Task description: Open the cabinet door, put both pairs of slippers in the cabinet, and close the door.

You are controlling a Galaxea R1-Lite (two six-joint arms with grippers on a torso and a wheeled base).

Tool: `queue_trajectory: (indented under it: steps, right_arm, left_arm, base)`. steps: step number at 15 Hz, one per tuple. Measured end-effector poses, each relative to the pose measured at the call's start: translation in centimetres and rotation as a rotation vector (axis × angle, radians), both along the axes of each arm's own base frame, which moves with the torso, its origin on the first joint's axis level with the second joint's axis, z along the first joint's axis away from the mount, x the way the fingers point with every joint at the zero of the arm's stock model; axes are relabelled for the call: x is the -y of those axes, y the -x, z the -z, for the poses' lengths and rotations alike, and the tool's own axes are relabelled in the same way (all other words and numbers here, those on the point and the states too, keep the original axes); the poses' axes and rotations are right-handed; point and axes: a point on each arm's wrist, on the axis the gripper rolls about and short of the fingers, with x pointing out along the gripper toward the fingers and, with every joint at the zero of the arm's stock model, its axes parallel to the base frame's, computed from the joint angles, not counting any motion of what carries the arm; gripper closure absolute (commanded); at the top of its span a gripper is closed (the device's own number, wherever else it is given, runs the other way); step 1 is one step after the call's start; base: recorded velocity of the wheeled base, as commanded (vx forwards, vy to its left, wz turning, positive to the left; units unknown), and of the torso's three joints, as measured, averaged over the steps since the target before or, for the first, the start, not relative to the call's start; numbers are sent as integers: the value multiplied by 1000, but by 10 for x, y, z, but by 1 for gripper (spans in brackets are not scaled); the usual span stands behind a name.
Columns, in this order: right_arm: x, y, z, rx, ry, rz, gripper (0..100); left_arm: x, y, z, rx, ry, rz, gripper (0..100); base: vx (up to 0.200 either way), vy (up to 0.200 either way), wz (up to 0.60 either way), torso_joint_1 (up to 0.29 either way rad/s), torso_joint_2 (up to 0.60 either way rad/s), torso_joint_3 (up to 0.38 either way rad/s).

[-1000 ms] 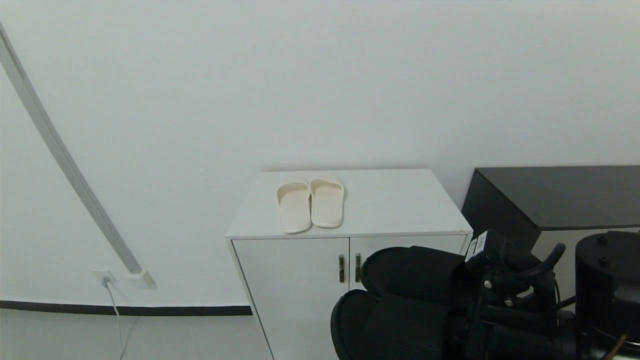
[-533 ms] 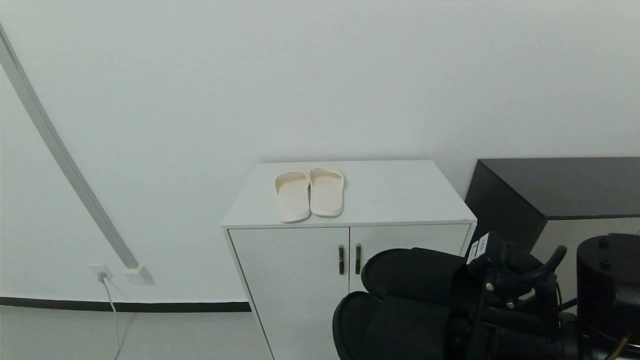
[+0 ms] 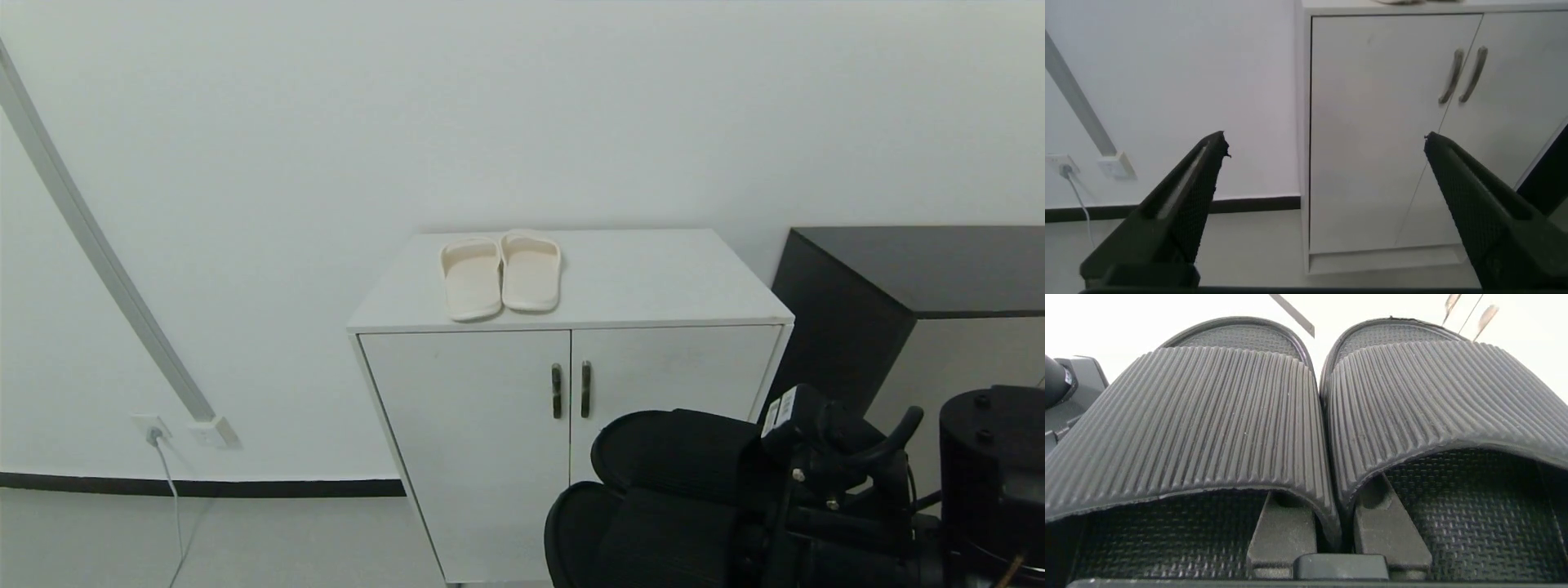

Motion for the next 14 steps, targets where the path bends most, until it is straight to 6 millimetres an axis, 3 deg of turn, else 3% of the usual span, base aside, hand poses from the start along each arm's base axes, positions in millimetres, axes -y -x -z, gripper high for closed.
queue_trajectory:
  steps: [14]
  right_arm:
    - [1,0,1,1,7,0,100]
  left_arm:
    - [0,0,0,0,1,-1,0]
  base:
    - [0,0,0,-167,490,330]
